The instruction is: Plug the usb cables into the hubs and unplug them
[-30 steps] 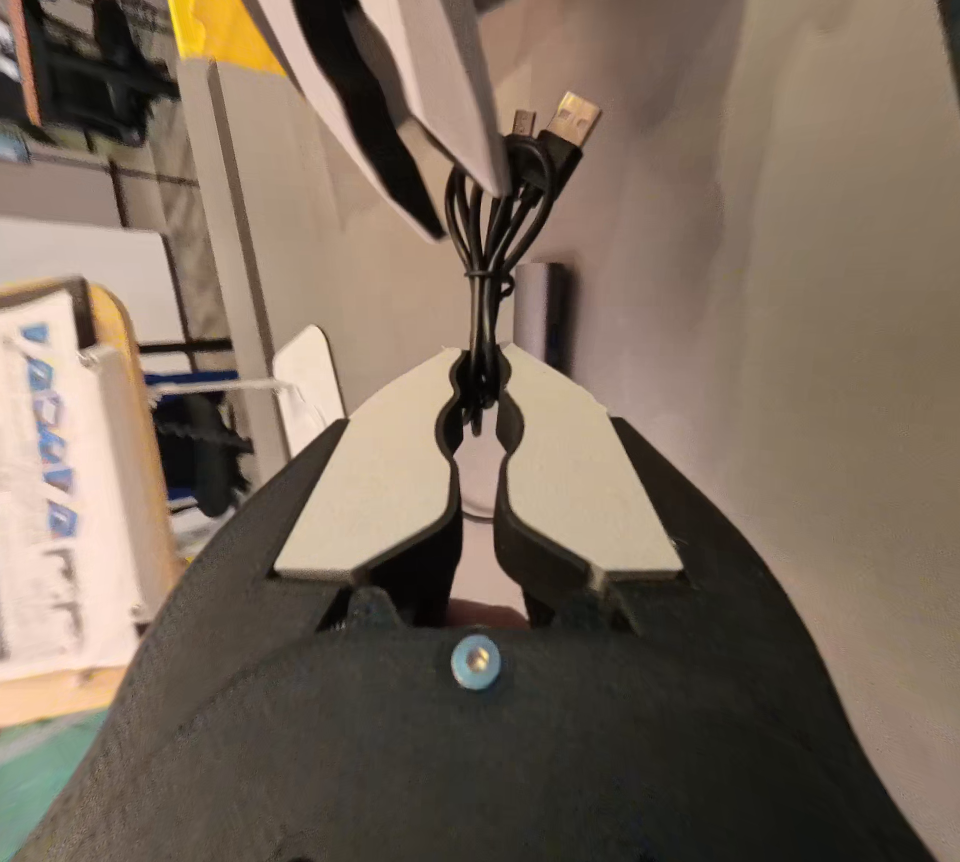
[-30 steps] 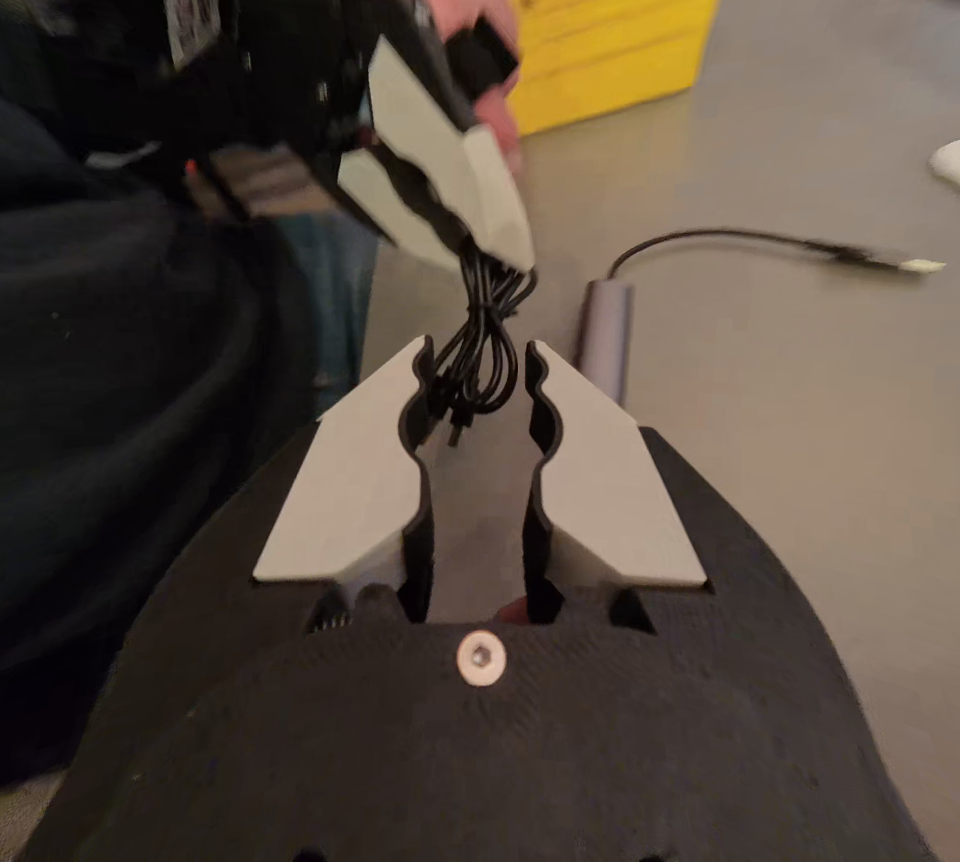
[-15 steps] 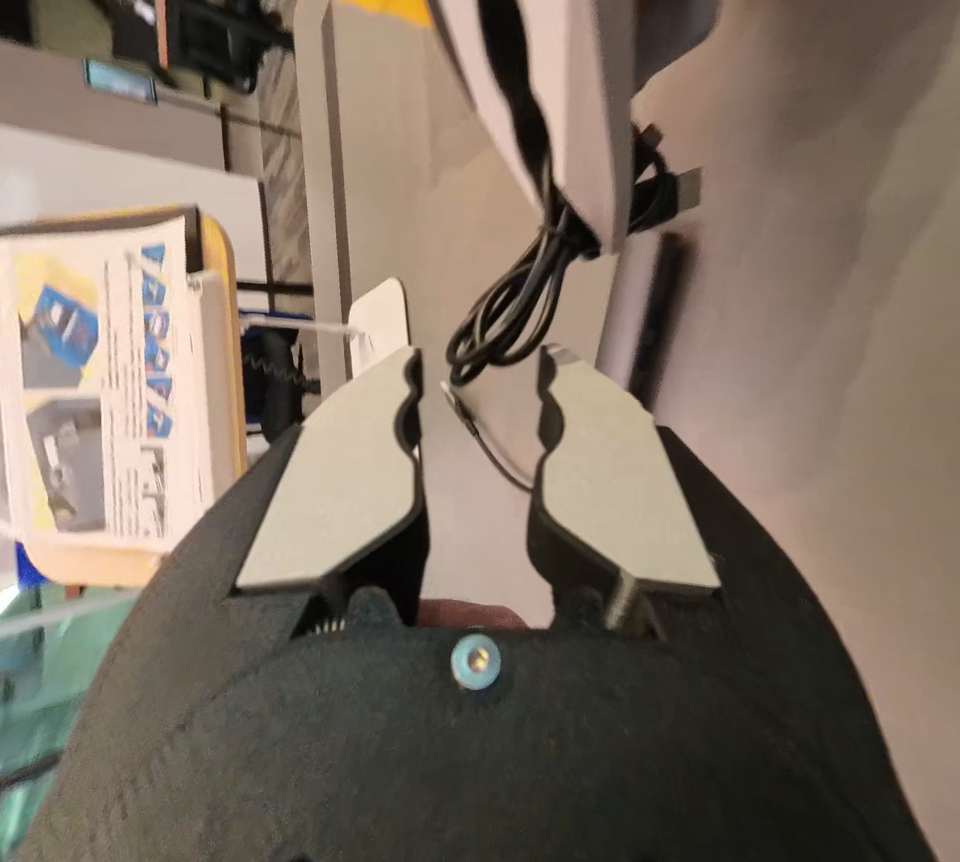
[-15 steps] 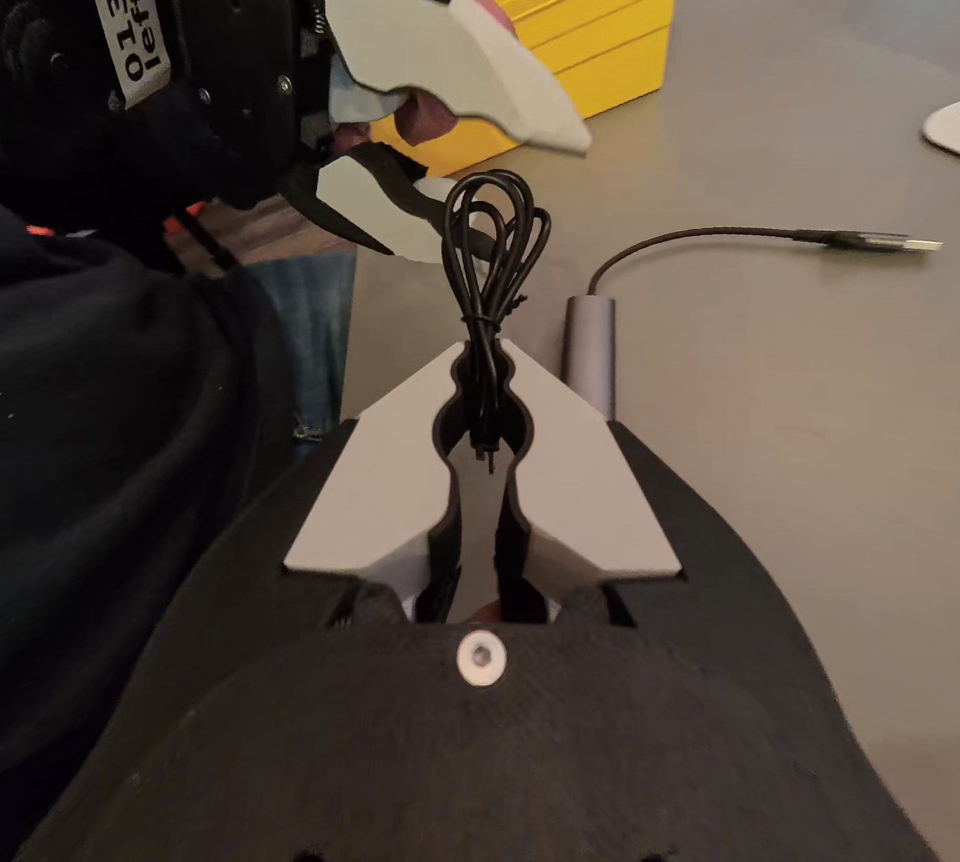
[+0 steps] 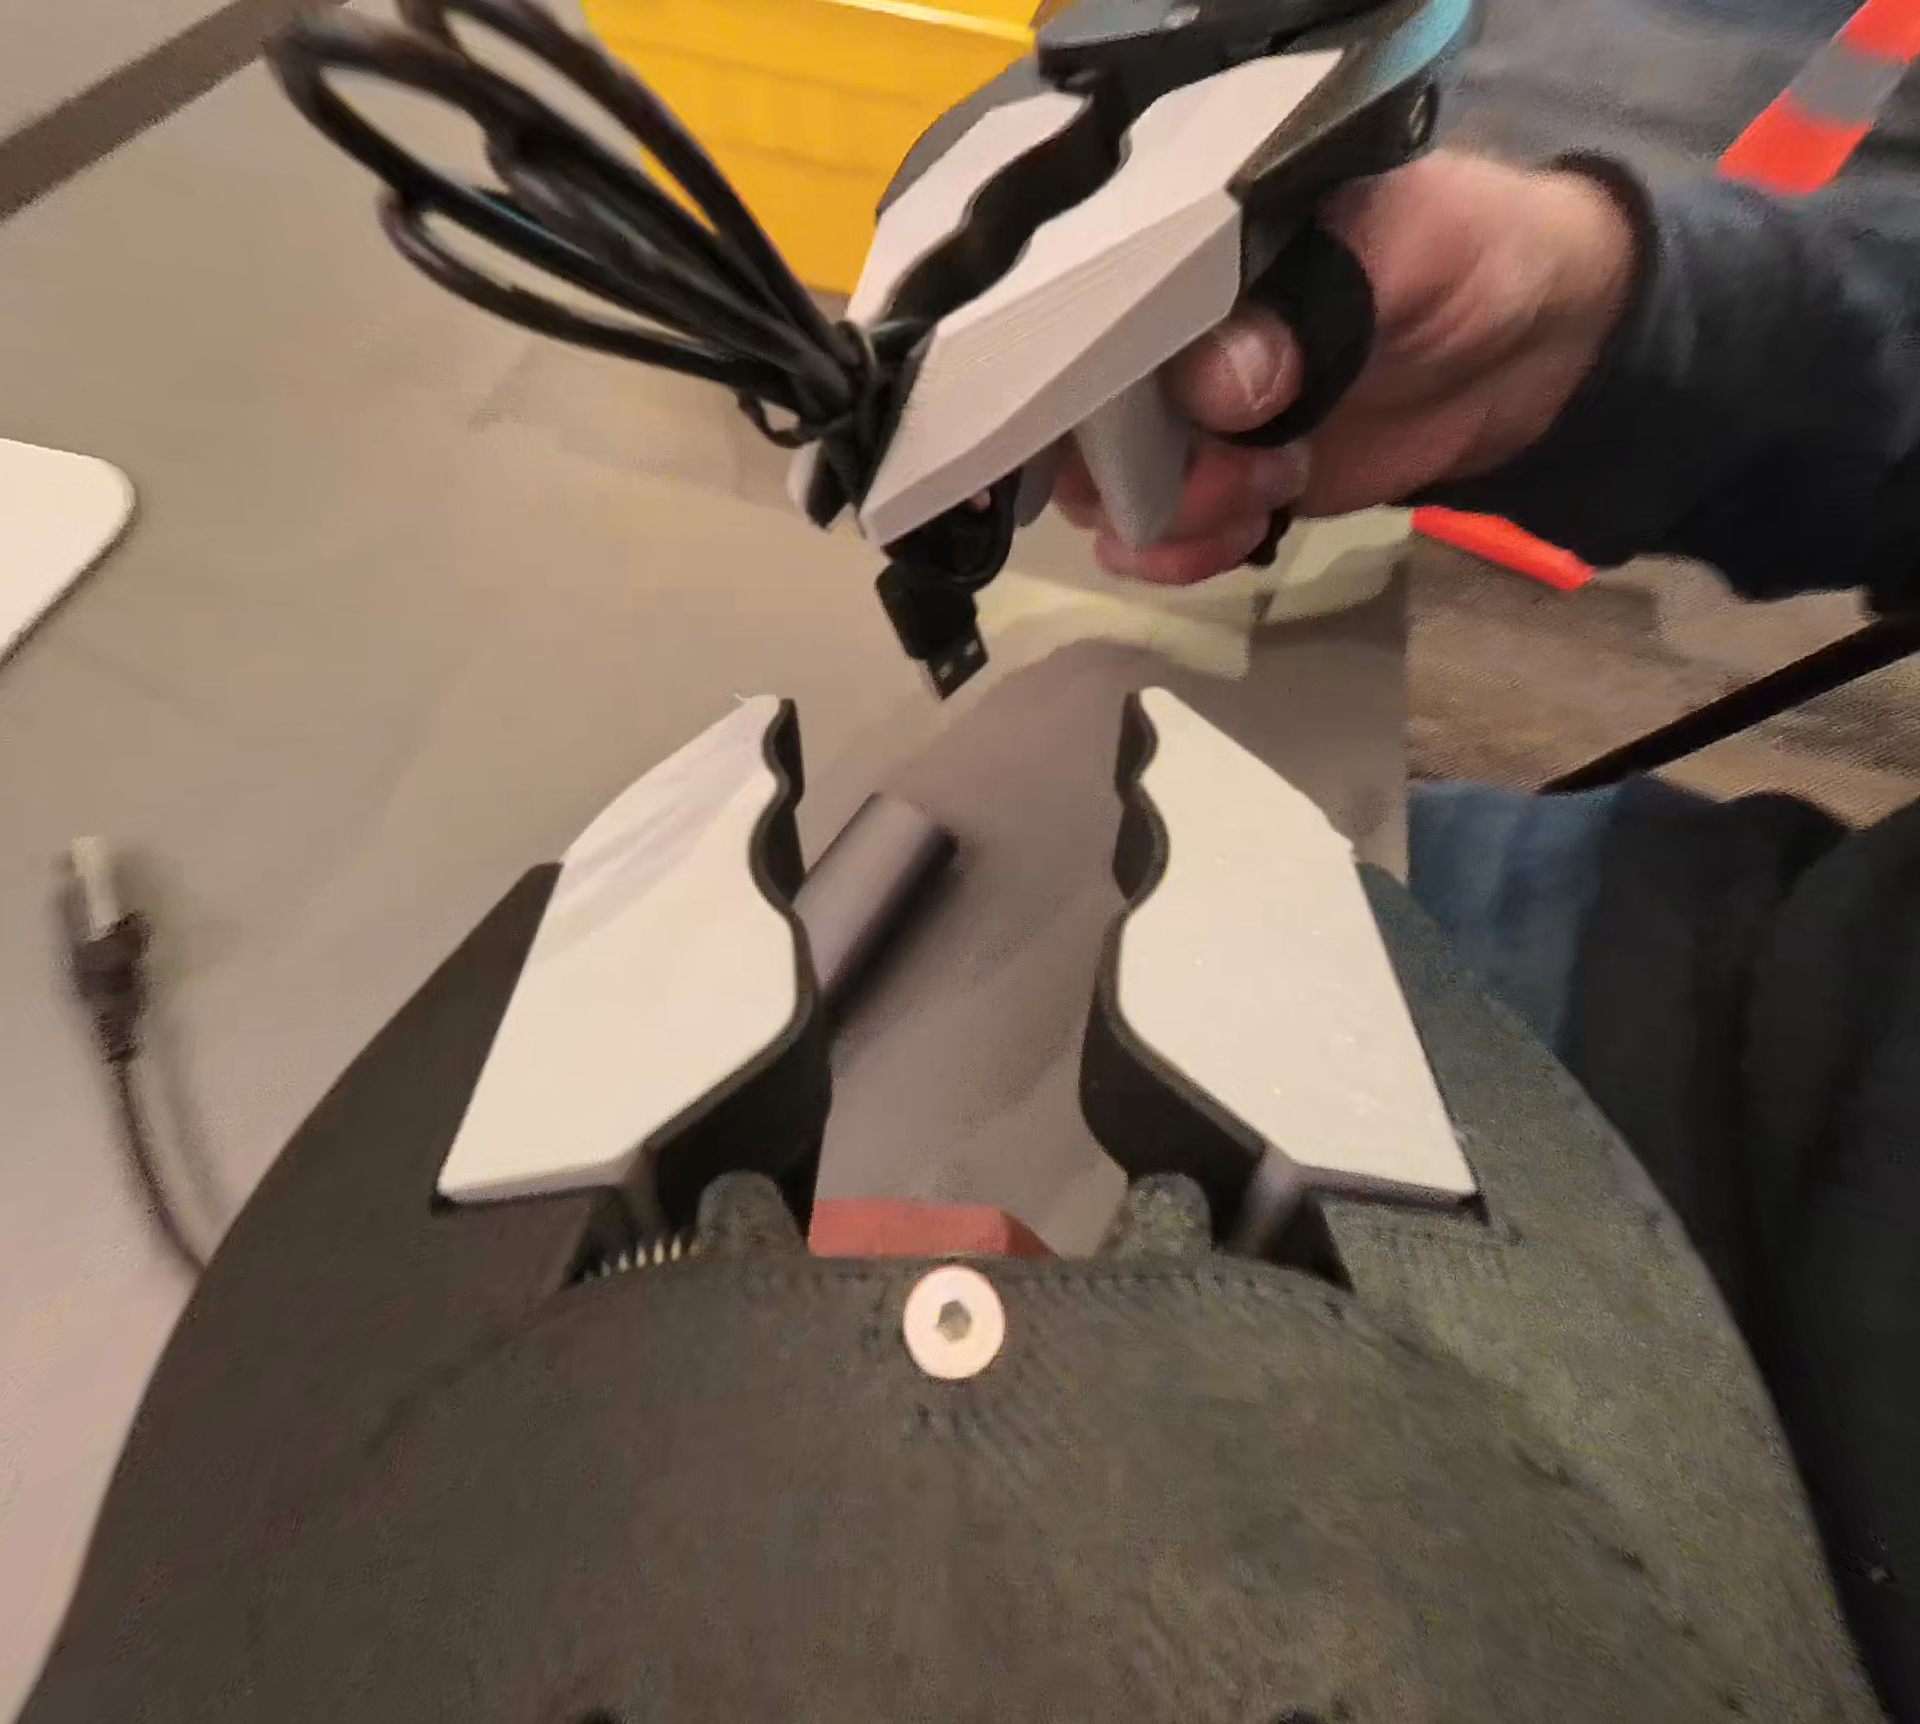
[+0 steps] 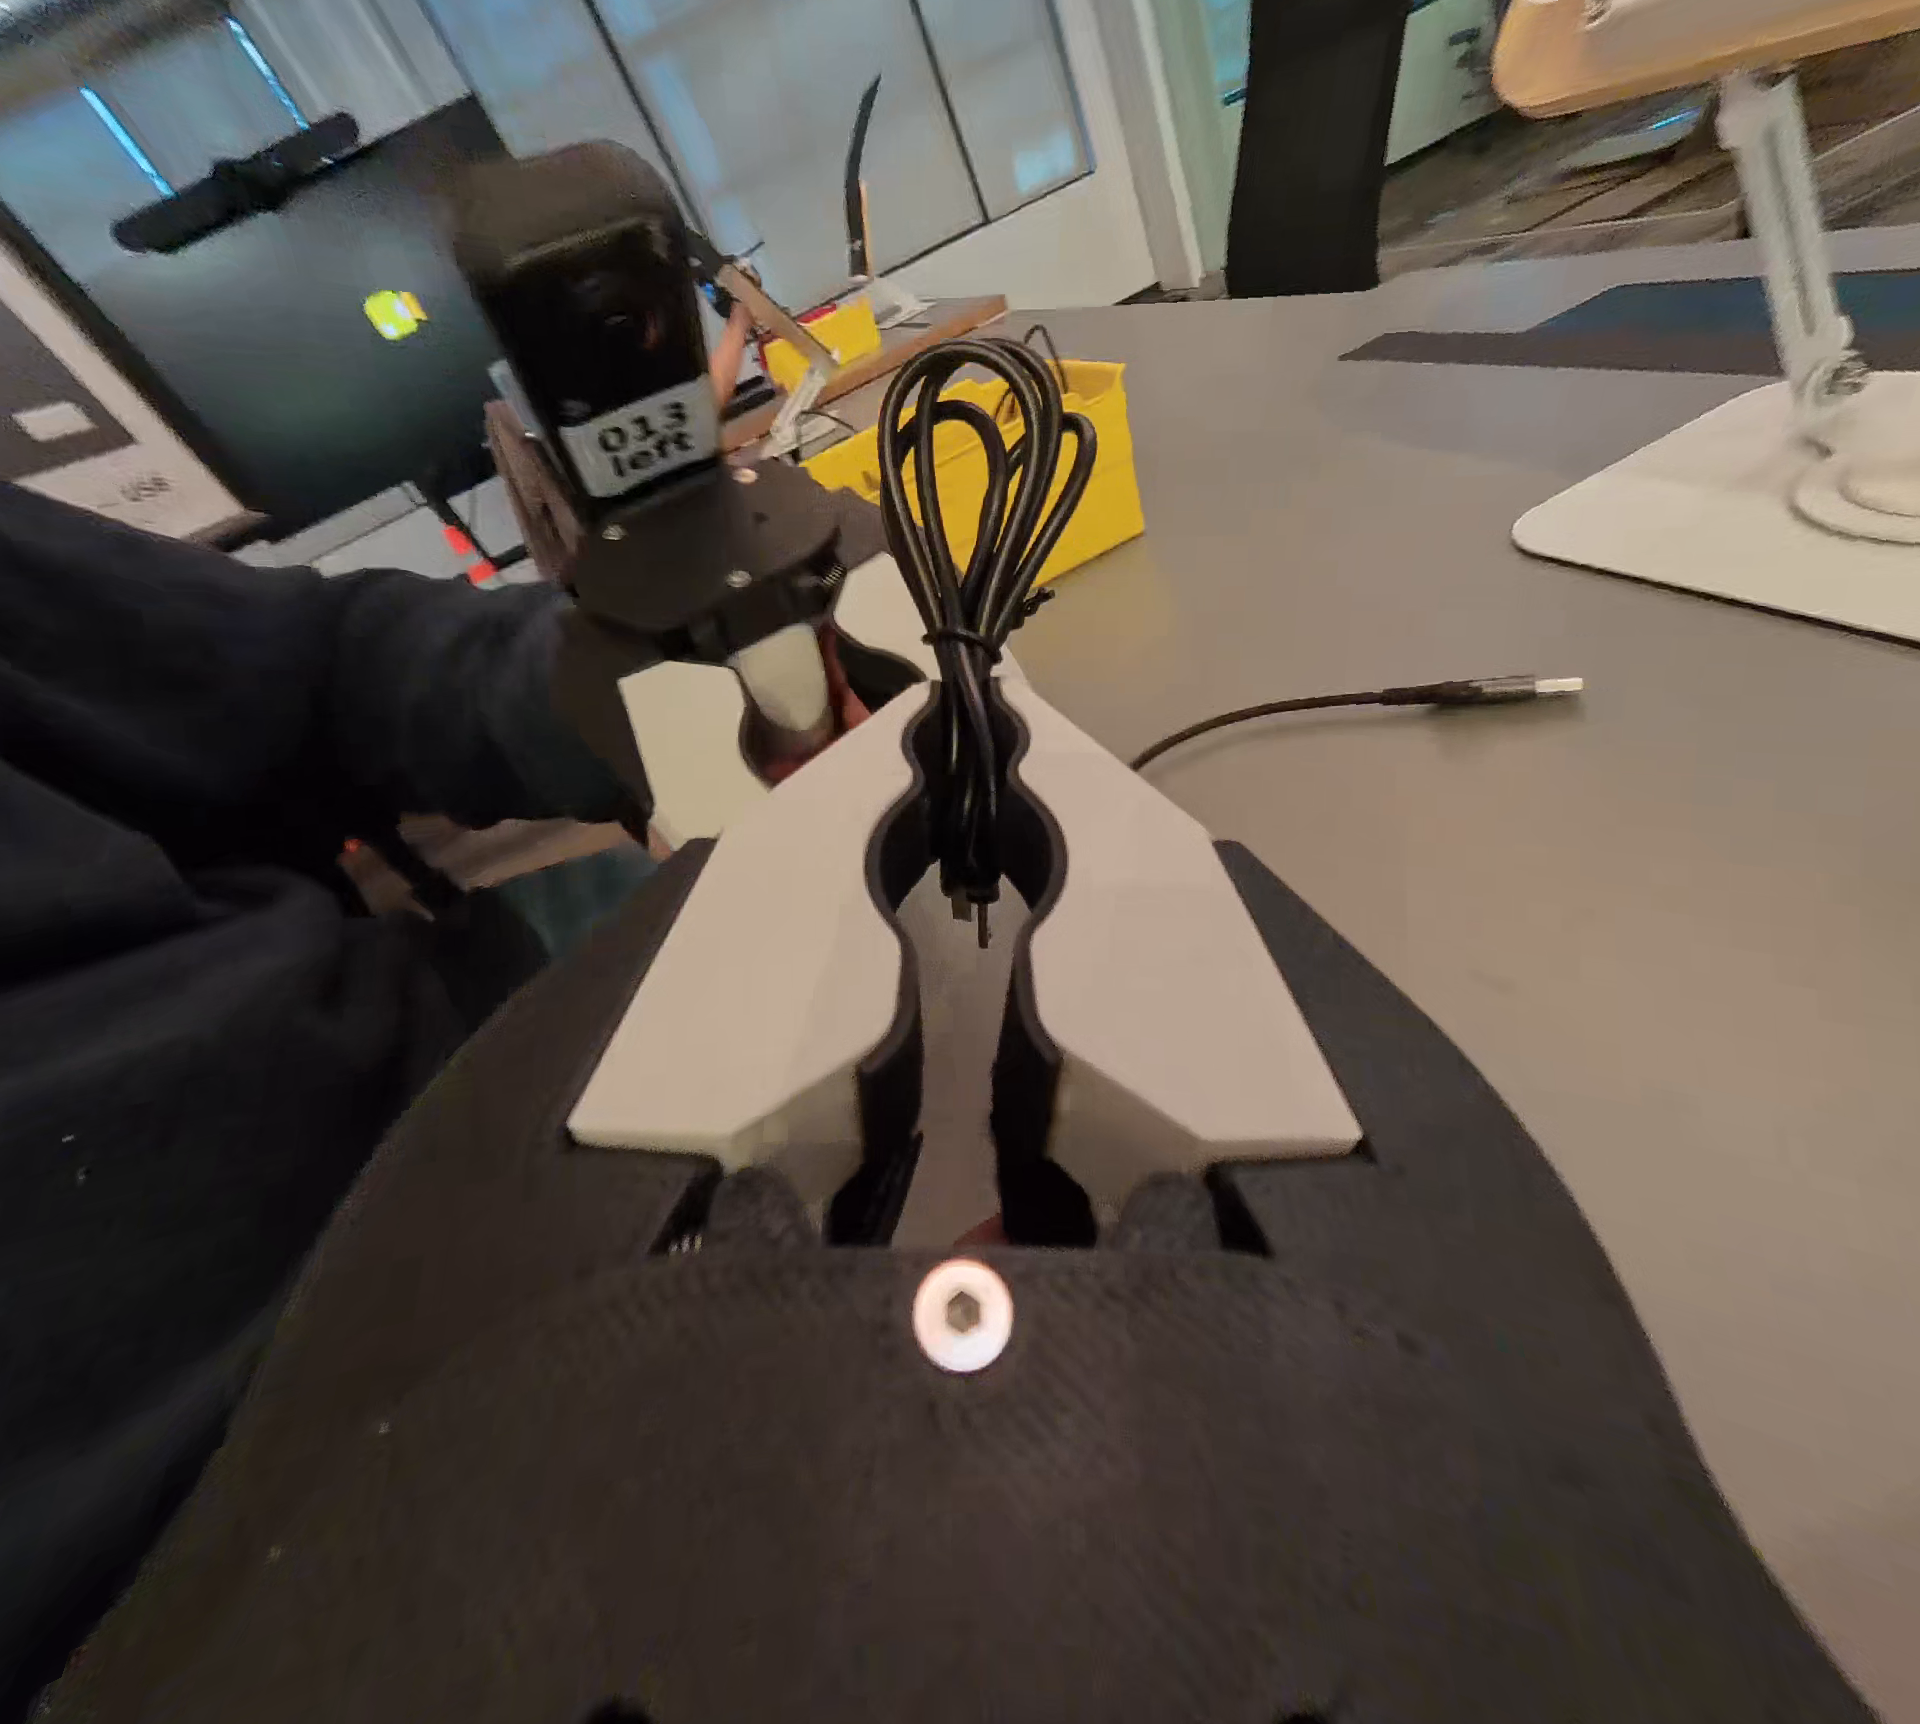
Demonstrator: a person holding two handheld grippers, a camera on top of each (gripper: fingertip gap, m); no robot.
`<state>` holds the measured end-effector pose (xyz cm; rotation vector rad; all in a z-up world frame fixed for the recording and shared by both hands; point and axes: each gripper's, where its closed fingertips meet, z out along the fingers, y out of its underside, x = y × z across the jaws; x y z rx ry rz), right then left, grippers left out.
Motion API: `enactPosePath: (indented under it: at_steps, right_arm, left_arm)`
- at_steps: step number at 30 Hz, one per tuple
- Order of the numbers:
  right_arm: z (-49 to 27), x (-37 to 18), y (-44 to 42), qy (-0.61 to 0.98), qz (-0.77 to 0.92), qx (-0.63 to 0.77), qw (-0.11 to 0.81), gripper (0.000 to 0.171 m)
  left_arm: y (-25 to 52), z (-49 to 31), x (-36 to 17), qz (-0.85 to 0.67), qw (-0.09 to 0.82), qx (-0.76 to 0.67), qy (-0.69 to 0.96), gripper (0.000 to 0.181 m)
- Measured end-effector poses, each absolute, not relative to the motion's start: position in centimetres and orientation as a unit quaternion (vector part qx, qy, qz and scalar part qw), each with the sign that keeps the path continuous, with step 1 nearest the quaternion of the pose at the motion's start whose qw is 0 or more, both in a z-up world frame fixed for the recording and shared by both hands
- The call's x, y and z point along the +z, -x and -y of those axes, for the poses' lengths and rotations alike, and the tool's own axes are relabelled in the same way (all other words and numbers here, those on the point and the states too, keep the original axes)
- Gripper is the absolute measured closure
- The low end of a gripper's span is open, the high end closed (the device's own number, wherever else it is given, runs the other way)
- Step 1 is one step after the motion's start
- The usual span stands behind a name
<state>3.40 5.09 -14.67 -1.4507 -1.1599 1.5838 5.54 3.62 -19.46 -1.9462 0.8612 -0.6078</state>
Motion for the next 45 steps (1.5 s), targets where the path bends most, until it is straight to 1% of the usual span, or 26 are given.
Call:
enactPosePath:
  at_steps: [2,3,4,5,8,11,14,19,21,23,24,27,30,33,36,39,43,44,45]
  right_arm:
    - [-4.7,-14.4,-3.3,0.553,0.443,0.619,0.338,0.168]
    - [-4.3,-14.2,-3.2,0.547,0.440,0.627,0.337,0.168]
    - [-3.9,-14.0,-3.2,0.543,0.436,0.636,0.333,0.168]
    - [-3.8,-13.9,-3.1,0.543,0.430,0.639,0.335,0.168]
    - [-3.7,-14.0,-3.5,0.548,0.432,0.632,0.336,0.166]
    - [-3.3,-14.4,-3.7,0.561,0.480,0.585,0.336,0.159]
    - [-2.5,-14.6,-3.5,0.561,0.528,0.548,0.326,0.155]
    - [-1.8,-14.9,-3.6,0.573,0.555,0.514,0.314,0.160]
    - [-2.2,-14.4,-4.0,0.582,0.551,0.496,0.336,0.160]
    - [-3.0,-12.6,-5.2,0.590,0.527,0.496,0.359,0.160]
    - [-3.8,-11.3,-6.2,0.595,0.509,0.492,0.381,0.160]
    - [-7.1,-7.1,-11.1,0.621,0.428,0.478,0.451,0.162]
    - [-11.5,-6.1,-18.2,0.674,0.337,0.414,0.511,0.160]
    - [-14.8,-8.6,-25.0,0.733,0.249,0.352,0.525,0.160]
    - [-16.1,-12.8,-29.4,0.778,0.175,0.337,0.500,0.160]
    - [-16.4,-17.2,-31.3,0.813,0.137,0.322,0.465,0.160]
    - [-16.5,-21.1,-32.1,0.844,0.111,0.303,0.428,0.159]
    - [-16.6,-21.4,-32.3,0.850,0.112,0.293,0.424,0.157]
    - [-16.6,-21.6,-32.6,0.855,0.118,0.275,0.423,0.150]
  left_arm:
    - [-6.7,-3.7,-18.6,-0.322,0.463,-0.305,0.767,0.143]
    - [-7.1,-3.7,-18.3,-0.312,0.464,-0.324,0.763,0.146]
    - [-7.4,-3.7,-18.4,-0.309,0.460,-0.338,0.761,0.160]
    - [-7.6,-3.7,-18.2,-0.305,0.464,-0.348,0.755,0.166]
    - [-7.8,-3.3,-18.5,-0.309,0.450,-0.367,0.753,0.173]
    - [-7.7,-2.7,-19.0,-0.351,0.423,-0.344,0.762,0.175]
    - [-7.8,-1.8,-19.7,-0.408,0.383,-0.306,0.770,0.175]
    - [-7.3,-1.5,-20.0,-0.441,0.353,-0.286,0.774,0.175]
    - [-7.3,-1.5,-19.9,-0.457,0.360,-0.260,0.770,0.155]
    - [-6.4,-1.2,-20.6,-0.493,0.334,-0.210,0.775,0.135]
    - [-5.7,-1.3,-20.9,-0.513,0.333,-0.175,0.772,0.132]
    - [-3.0,-2.2,-21.6,-0.542,0.331,-0.071,0.769,0.130]
    - [-1.8,-2.7,-22.4,-0.538,0.330,-0.055,0.774,0.129]
    - [-0.9,-3.2,-22.8,-0.534,0.332,-0.031,0.777,0.129]
    - [-0.4,-3.5,-22.9,-0.534,0.330,-0.020,0.778,0.129]
    - [0.1,-3.9,-23.2,-0.529,0.329,-0.017,0.782,0.129]
    - [0.9,-4.4,-23.9,-0.527,0.319,-0.002,0.787,0.129]
    - [0.9,-4.3,-24.0,-0.527,0.318,-0.003,0.789,0.129]
    - [1.0,-4.3,-24.1,-0.525,0.316,-0.003,0.790,0.128]
